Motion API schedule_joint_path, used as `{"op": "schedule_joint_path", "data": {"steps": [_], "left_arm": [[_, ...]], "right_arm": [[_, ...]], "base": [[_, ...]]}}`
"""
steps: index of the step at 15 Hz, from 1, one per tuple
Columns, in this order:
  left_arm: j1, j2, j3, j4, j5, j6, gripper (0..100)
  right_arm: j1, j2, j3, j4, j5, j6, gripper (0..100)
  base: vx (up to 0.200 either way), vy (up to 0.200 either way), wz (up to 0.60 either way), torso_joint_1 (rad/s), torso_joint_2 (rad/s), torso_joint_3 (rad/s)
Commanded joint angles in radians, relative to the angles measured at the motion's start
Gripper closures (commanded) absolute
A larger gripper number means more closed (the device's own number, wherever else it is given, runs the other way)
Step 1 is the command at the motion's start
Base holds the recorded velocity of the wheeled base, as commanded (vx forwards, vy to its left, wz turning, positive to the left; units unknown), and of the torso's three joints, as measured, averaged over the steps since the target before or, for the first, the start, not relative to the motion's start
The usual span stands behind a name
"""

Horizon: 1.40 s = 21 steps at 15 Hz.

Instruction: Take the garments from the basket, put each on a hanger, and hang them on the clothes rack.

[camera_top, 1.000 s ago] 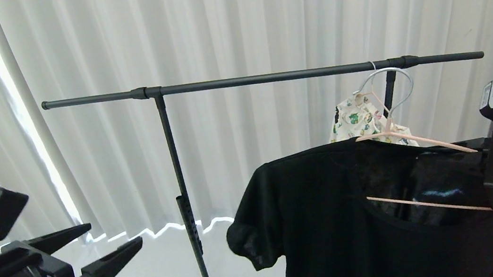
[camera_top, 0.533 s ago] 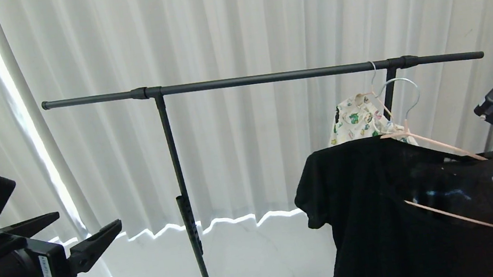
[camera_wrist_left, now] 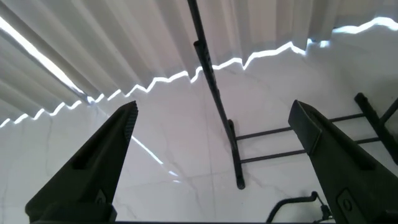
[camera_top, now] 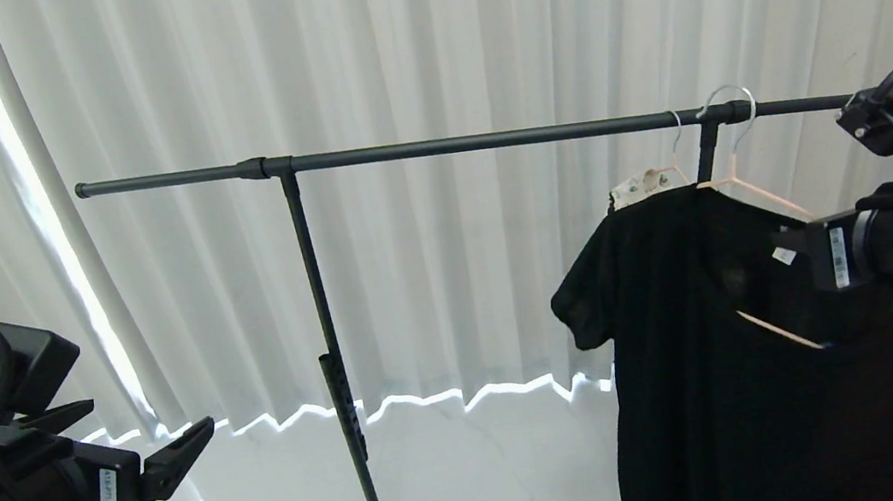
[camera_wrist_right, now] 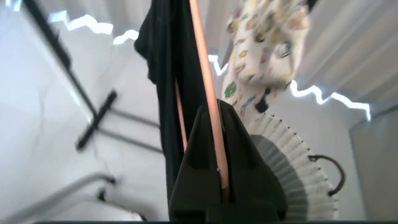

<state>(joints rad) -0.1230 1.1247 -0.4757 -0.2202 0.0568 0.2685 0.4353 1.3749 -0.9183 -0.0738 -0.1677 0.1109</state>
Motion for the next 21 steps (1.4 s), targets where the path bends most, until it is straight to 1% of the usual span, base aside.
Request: {"op": "schedule_joint_path", "data": {"steps": [1, 3, 8, 12, 17, 21], "left_arm": [[-0.001, 0.003, -0.001, -0.001, 0.001, 0.0, 0], [-0.001, 0.001, -0.001, -0.001, 0.001, -0.002, 0], [-0.004, 0.0, -0.003, -0.002, 0.001, -0.002, 0], [-0.004, -0.008, 0.0, -0.001, 0.001, -0.002, 0], [-0.004, -0.008, 0.0, -0.001, 0.001, -0.002, 0], [-0.004, -0.008, 0.0, -0.001, 0.001, -0.002, 0]], "right_arm": [[0.0, 0.066, -0.025, -0.024, -0.029, 0.026, 100], [-0.001, 0.067, -0.028, -0.027, -0.032, 0.027, 100], [0.0, 0.073, -0.045, -0.055, -0.026, 0.024, 100], [0.016, 0.073, -0.044, -0.101, -0.019, 0.02, 100], [0.059, 0.07, -0.044, -0.103, -0.021, 0.02, 100], [0.06, 0.072, -0.044, -0.103, -0.006, 0.02, 100]], "base": [[0.0, 0.0, 0.0, 0.0, 0.0, 0.0], [0.0, 0.0, 0.0, 0.0, 0.0, 0.0], [0.2, 0.0, 0.0, 0.001, 0.0, -0.002], [0.2, 0.0, 0.0, 0.005, 0.0, 0.002], [0.2, 0.0, 0.0, 0.002, 0.0, 0.003], [0.2, 0.0, 0.0, 0.002, 0.0, 0.002]]}}
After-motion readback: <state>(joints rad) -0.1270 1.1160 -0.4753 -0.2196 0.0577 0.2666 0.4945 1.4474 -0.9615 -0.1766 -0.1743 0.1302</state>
